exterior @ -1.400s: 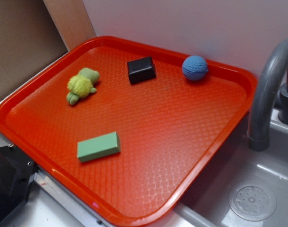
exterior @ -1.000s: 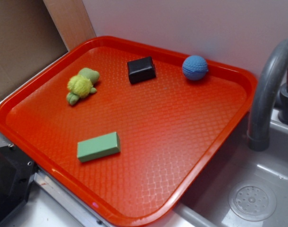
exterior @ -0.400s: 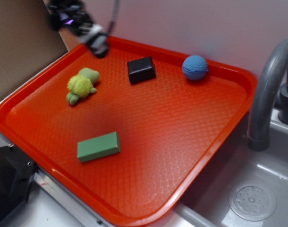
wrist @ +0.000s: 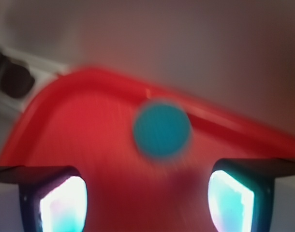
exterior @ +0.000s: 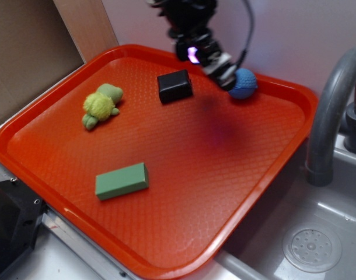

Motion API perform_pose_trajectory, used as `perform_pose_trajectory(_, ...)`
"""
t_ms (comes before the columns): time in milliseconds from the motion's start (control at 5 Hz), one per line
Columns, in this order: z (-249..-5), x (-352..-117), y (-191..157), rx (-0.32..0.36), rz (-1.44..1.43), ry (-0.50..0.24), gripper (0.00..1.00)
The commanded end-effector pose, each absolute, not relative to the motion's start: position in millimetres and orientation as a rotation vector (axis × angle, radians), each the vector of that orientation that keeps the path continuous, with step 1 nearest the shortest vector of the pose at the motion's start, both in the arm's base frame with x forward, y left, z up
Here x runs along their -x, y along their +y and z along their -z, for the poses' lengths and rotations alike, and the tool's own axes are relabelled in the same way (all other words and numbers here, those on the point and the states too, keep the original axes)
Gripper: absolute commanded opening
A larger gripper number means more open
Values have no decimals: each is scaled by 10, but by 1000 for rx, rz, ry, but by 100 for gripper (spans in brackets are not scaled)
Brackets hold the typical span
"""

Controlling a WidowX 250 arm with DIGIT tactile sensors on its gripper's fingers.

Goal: Grab the blue ball.

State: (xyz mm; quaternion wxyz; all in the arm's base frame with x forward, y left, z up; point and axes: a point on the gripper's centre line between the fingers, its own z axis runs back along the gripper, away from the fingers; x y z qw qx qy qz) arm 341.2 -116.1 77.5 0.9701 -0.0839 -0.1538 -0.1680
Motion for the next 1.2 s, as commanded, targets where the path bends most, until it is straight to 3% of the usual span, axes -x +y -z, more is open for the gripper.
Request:
perform_pose_trajectory(0, -540, -3690, -1300, 91, 347, -309, 100)
perform_pose_trajectory(200, -312, -3599, -1286, 52, 330, -255, 100)
perform_pose_trajectory(400, -374, -3472, -1217, 1, 335, -258, 0)
perform_pose_trajectory(600, -645, -3279, -1101, -34, 331, -264, 0)
perform_pose_trajectory(800, -1139, -2912, -834, -68, 327, -284, 0)
perform_pose_trajectory(1000, -1634, -2415, -496, -27, 318, -286, 0)
